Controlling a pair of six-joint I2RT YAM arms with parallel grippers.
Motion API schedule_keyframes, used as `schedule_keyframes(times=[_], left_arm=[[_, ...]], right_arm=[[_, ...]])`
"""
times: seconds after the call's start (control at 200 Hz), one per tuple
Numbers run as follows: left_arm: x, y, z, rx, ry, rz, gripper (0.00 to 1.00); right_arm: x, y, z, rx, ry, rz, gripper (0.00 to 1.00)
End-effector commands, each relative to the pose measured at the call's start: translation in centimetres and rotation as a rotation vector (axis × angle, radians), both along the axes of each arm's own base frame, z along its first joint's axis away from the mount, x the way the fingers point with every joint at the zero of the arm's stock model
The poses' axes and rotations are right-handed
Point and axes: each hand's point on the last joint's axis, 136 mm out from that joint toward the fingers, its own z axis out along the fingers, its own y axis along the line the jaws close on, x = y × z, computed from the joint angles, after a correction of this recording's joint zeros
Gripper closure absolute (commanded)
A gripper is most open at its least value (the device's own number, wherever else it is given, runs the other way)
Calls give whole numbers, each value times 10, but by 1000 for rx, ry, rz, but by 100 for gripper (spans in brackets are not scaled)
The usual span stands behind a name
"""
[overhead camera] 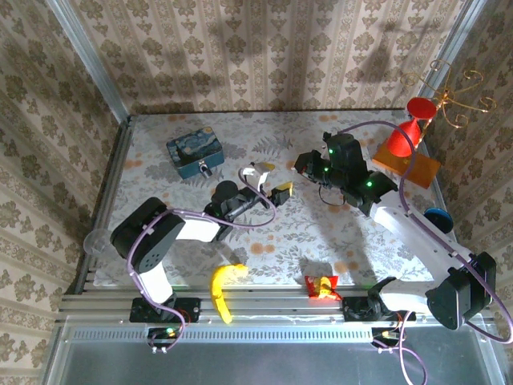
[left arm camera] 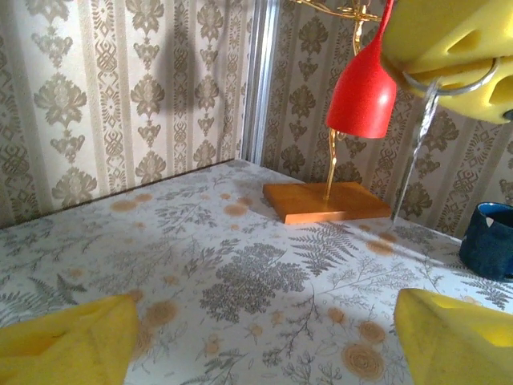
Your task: Unlock the padlock with the key
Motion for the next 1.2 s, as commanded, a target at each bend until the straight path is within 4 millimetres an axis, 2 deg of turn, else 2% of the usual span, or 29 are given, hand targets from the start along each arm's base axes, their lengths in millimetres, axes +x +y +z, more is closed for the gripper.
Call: schedule_keyframes(times=[0.0, 0.26, 0.82, 0.91, 1.195], left_arm=[[-4, -11, 23, -28, -110, -33, 22], [-5, -21, 30, -31, -141, -63, 39], [-2, -26, 47, -57, -174, -57, 55], [-2, -26, 48, -58, -176, -56, 60], [-3, -23, 47, -52, -176, -50, 91]], right_arm=[[-5, 7, 13, 58, -25, 21, 100], [-5, 11, 14, 80, -29, 33, 100], [-7, 14, 10, 78, -19, 44, 100], [-7, 14, 11, 78, -21, 44, 100], [-6, 15, 6, 67, -11, 44, 100]])
